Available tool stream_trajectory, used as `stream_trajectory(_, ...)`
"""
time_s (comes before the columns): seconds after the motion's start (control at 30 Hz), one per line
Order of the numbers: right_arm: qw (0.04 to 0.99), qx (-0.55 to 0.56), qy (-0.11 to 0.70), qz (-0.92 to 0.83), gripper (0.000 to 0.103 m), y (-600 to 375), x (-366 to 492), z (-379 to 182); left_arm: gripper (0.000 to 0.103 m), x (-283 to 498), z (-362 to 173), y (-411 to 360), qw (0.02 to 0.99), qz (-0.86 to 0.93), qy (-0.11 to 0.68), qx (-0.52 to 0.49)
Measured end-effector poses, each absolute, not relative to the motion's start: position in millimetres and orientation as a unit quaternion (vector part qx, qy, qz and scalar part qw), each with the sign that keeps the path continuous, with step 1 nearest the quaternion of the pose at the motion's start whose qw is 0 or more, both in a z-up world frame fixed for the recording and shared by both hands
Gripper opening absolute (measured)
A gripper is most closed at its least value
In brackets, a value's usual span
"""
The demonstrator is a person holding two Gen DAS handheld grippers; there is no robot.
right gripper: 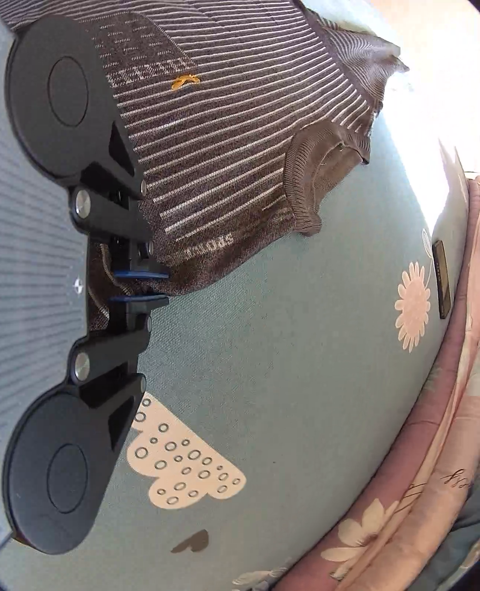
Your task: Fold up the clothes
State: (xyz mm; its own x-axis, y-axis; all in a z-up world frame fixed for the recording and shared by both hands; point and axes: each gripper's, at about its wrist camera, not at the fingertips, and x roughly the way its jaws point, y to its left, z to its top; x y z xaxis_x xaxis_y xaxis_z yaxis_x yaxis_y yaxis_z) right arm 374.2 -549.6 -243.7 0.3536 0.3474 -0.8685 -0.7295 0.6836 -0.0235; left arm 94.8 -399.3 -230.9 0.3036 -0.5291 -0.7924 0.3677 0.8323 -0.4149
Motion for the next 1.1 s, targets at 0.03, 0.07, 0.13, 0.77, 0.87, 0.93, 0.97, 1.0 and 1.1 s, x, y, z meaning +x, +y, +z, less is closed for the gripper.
stream_trajectory(0.03,0.802,-0.223,0.445,0.329,0.010,-547,372,-242,0.094,95,-230,-398,0.805,-0.278,0.519,-0.081)
stream_trajectory(0.07,0.808,-0.230,0.437,0.321,0.009,-546,373,-240,0.094,95,-230,-397,0.805,-0.278,0.518,-0.083)
stream_trajectory(0.13,0.825,-0.226,0.430,0.287,0.008,-543,382,-240,0.094,96,-230,-395,0.807,-0.277,0.515,-0.085)
stream_trajectory(0.77,0.878,0.092,0.466,0.061,0.015,-752,241,-181,0.094,111,-233,-417,0.804,-0.286,0.519,-0.047)
stream_trajectory(0.87,0.860,0.205,0.468,-0.018,0.015,-812,176,-195,0.094,113,-233,-425,0.800,-0.290,0.523,-0.043)
stream_trajectory(0.93,0.834,0.301,0.458,-0.066,0.019,-845,132,-214,0.094,114,-235,-430,0.795,-0.293,0.530,-0.046)
stream_trajectory(0.97,0.817,0.352,0.448,-0.089,0.021,-860,109,-226,0.094,114,-238,-432,0.790,-0.295,0.535,-0.048)
stream_trajectory(1.0,0.801,0.389,0.443,-0.107,0.024,-868,94,-238,0.094,115,-240,-435,0.786,-0.296,0.540,-0.049)
stream_trajectory(1.1,0.773,0.461,0.415,-0.133,0.029,-871,67,-271,0.094,116,-243,-442,0.780,-0.297,0.548,-0.048)
